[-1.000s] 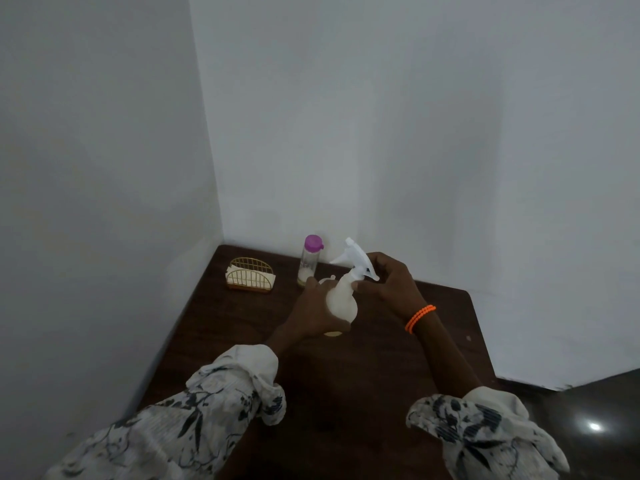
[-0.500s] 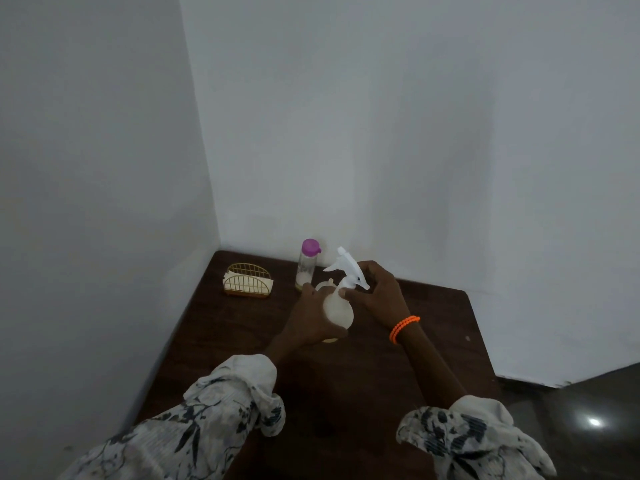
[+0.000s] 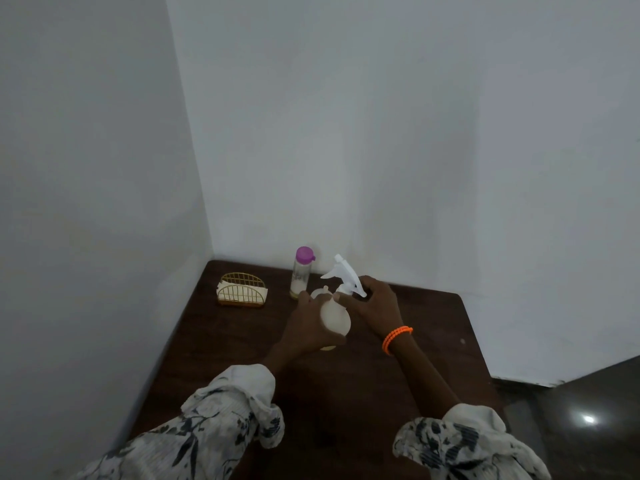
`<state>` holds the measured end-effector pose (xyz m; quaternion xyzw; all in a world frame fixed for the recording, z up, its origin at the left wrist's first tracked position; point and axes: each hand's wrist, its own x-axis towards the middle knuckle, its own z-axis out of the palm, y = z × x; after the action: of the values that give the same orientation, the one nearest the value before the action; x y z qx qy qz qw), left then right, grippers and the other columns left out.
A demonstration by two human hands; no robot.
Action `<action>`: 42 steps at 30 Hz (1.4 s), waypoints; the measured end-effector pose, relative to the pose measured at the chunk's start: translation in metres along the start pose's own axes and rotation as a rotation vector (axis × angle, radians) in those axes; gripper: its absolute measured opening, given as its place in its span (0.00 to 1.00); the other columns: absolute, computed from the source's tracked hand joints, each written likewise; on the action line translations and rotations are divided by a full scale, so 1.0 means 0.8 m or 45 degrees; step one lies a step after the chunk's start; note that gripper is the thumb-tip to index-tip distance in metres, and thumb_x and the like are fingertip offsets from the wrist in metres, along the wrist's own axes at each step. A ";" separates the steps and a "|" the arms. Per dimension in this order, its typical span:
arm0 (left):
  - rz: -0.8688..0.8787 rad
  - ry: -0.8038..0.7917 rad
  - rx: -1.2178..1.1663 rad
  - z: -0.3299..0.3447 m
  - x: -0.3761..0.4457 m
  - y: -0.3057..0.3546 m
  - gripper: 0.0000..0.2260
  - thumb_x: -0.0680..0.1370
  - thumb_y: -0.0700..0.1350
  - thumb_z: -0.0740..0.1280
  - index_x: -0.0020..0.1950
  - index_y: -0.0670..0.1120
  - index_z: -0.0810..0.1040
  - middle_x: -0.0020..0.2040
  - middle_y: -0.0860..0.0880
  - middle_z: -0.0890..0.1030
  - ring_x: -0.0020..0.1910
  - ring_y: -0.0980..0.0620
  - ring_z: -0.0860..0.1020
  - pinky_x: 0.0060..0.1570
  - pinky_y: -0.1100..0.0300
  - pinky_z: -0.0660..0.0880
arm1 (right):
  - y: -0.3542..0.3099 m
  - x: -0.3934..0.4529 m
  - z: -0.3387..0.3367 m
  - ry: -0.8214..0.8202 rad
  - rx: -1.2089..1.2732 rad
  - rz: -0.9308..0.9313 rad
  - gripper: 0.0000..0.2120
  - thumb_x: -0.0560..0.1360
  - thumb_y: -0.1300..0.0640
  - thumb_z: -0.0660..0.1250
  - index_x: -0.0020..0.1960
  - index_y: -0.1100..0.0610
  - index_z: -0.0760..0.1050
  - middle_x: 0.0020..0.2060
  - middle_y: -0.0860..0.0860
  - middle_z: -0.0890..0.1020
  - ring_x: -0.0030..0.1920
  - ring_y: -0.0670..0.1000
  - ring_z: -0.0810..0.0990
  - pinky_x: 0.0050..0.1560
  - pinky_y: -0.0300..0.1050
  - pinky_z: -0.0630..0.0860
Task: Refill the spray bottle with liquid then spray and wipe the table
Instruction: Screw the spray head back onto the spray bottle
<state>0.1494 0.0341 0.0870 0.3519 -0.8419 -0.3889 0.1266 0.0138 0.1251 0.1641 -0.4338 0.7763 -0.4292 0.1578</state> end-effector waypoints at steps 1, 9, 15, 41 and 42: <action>0.001 -0.003 0.002 0.000 0.000 0.001 0.49 0.60 0.60 0.82 0.77 0.53 0.64 0.67 0.47 0.64 0.64 0.48 0.71 0.59 0.54 0.76 | 0.000 -0.001 0.001 0.008 -0.005 0.001 0.13 0.66 0.47 0.80 0.42 0.52 0.80 0.32 0.45 0.80 0.32 0.41 0.76 0.34 0.32 0.72; -0.018 0.000 -0.016 0.003 -0.003 0.003 0.49 0.59 0.61 0.82 0.75 0.53 0.65 0.68 0.48 0.64 0.65 0.48 0.71 0.61 0.53 0.76 | 0.008 -0.008 0.006 0.041 -0.013 0.018 0.15 0.66 0.48 0.80 0.47 0.53 0.80 0.39 0.47 0.83 0.41 0.44 0.81 0.41 0.37 0.77; -0.006 0.010 -0.038 0.007 -0.007 0.003 0.47 0.62 0.59 0.82 0.76 0.54 0.64 0.72 0.46 0.63 0.68 0.48 0.69 0.63 0.54 0.73 | 0.010 -0.011 0.010 -0.006 0.088 0.064 0.15 0.67 0.47 0.79 0.50 0.51 0.80 0.42 0.46 0.84 0.43 0.43 0.82 0.44 0.40 0.79; 0.199 -0.463 -0.135 -0.012 -0.017 0.022 0.46 0.66 0.46 0.82 0.76 0.55 0.57 0.63 0.64 0.63 0.62 0.63 0.66 0.56 0.71 0.66 | -0.023 0.021 -0.029 -0.670 1.006 0.328 0.36 0.75 0.35 0.65 0.62 0.69 0.75 0.49 0.65 0.81 0.54 0.62 0.81 0.61 0.60 0.76; 0.175 -0.431 -0.150 -0.010 -0.018 0.020 0.45 0.66 0.47 0.83 0.75 0.54 0.59 0.62 0.64 0.64 0.63 0.62 0.68 0.54 0.71 0.68 | -0.022 0.018 -0.029 -0.546 0.964 0.318 0.36 0.74 0.35 0.66 0.58 0.70 0.77 0.43 0.63 0.81 0.49 0.60 0.82 0.56 0.57 0.79</action>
<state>0.1555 0.0467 0.1049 0.2152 -0.8491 -0.4816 0.0295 0.0005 0.1212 0.1940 -0.3275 0.5607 -0.5612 0.5132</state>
